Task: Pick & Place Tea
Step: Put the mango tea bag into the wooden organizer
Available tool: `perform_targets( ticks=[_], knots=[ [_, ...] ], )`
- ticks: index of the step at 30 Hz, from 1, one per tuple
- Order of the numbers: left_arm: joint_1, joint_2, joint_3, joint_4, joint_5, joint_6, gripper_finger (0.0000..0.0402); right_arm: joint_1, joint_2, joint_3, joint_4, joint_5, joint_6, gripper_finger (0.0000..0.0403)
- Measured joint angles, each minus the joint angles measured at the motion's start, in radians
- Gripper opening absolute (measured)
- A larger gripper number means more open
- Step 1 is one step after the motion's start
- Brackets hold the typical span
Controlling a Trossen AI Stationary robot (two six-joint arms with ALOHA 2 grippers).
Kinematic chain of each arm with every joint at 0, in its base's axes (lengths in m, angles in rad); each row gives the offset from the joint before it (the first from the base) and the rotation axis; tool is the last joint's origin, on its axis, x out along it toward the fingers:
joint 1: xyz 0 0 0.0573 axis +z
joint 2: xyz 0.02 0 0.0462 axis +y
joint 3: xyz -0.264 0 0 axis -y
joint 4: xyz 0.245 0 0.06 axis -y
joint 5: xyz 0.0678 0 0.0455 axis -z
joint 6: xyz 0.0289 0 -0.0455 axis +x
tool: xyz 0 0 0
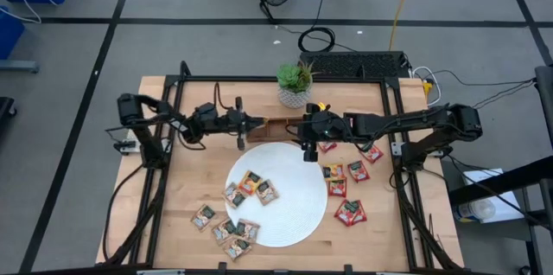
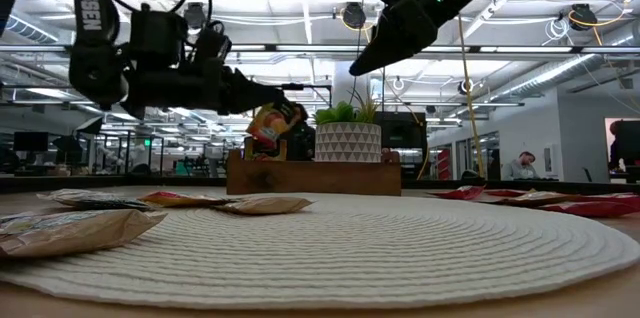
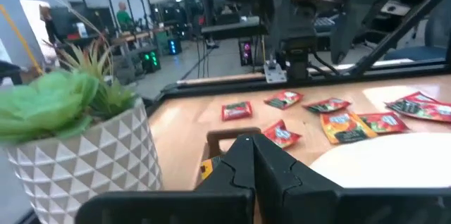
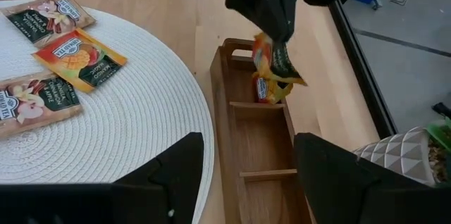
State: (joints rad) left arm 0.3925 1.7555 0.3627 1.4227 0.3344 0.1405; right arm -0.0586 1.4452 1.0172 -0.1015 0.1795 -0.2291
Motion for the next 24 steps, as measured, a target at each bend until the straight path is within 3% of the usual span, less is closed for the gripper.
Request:
perform_targets(
  ticks=[5, 17, 24],
  knots=[
    [0.016, 0.054, 0.025, 0.001, 0.047, -0.011, 0.0001, 0.000, 0.000, -0.013, 0.017, 0.000, -0.006, 0.0205],
    [0.022, 0.080, 0.026, 0.000, 0.050, -0.056, 0.0004, 0.000, 0.000, -0.053, 0.024, 0.002, -0.019, 0.0201],
    [0.023, 0.080, 0.026, -0.015, -0.023, -0.069, 0.0011, 0.000, 0.000, -0.053, 0.023, 0.002, -0.019, 0.0200]
  ],
)
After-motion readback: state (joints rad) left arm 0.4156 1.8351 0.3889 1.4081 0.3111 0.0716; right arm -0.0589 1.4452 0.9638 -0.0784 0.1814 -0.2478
